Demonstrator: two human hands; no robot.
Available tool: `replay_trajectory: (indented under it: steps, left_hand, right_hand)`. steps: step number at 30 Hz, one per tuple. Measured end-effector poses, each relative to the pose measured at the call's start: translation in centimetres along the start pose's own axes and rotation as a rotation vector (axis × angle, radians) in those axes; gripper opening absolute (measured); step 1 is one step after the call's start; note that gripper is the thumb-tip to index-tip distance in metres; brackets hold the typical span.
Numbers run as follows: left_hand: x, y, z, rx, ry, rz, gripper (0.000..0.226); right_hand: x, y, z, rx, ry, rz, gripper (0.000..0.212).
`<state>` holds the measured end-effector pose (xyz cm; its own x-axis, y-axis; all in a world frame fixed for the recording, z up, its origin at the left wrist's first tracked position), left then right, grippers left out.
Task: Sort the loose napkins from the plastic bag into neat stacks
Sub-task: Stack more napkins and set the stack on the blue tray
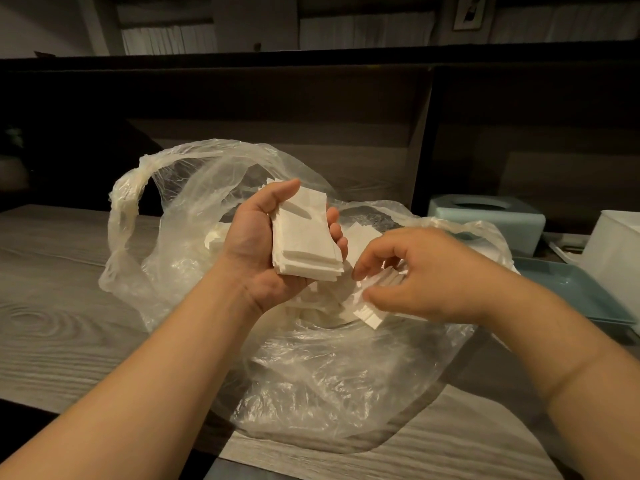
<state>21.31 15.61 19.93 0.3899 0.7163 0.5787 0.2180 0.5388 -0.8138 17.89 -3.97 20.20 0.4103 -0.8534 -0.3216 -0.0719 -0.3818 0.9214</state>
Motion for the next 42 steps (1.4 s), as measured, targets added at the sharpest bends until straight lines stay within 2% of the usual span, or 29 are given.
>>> replay_trajectory:
  steps: [3, 10, 17, 19, 24, 27, 29, 31, 35, 36, 39, 42]
  left_hand:
    - [0.0, 0.0, 0.0, 0.014, 0.0, -0.004, 0.056]
    - [0.0, 0.1, -0.1, 0.018, -0.003, -0.009, 0.056]
    - [0.0, 0.0, 0.0, 0.018, 0.002, -0.004, 0.057]
    - [0.0, 0.0, 0.0, 0.025, -0.005, -0.004, 0.056]
    - [0.1, 0.1, -0.1, 0.047, -0.004, 0.014, 0.057]
    - [0.1, 0.1, -0.1, 0.048, -0.021, 0.018, 0.067]
    - [0.0, -0.1, 0.1, 0.037, -0.025, 0.021, 0.072]
    - [-0.1, -0.3, 0.2, 0.032, -0.024, 0.02, 0.068]
    - [-0.2, -0.4, 0.3, 0.0, 0.011, -0.006, 0.054]
    - [-0.3, -0.4, 0.4, -0.013, 0.027, -0.043, 0.049]
    - [-0.6, -0.4, 0.7, -0.051, 0.072, -0.262, 0.033]
    - [-1.0, -0.5, 0.8, -0.073, 0.103, -0.408, 0.038]
  right_hand:
    - [0.0, 0.2, 0.1, -0.038, -0.003, 0.036, 0.022]
    - [-0.2, -0.2, -0.2, -0.013, -0.005, 0.087, 0.005]
    - [-0.5, 0.1, -0.2, 0.129, -0.05, -0.129, 0.009]
    - [-0.5, 0.2, -0.3, 0.163, -0.036, -0.085, 0.006]
    - [-0.4, 0.0, -0.3, 0.079, 0.008, 0.079, 0.027]
    - [-0.3, -0.1, -0.5, 0.144, 0.033, 0.099, 0.016]
    - [-0.2, 0.1, -0.4, 0.209, 0.026, 0.024, 0.012]
    - [-0.3, 0.6, -0.2, 0.264, 0.034, -0.174, 0.012]
    - [-1.3, 2.1, 0.7, 0.173, 0.199, -0.901, 0.017]
    - [-1.4, 2.2, 0.7, 0.144, 0.2, -0.998, 0.016]
    - [-1.0, 1.5, 0.3, 0.156, 0.065, -0.934, 0.016]
    - [-1.6, 0.4, -0.1, 0.205, -0.087, -0.819, 0.01]
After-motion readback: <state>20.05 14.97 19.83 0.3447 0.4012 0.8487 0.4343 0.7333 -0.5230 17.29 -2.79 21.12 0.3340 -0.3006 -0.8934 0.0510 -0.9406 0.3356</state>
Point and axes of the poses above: each hand's wrist, its own z-axis away from the middle knuckle, its own y-axis out of the back of the hand, x = y × z, the point moved 1 cm from there along -z, towards the middle knuckle, and after that the axes turned 9 degrees about z, right-handed, at the moved point
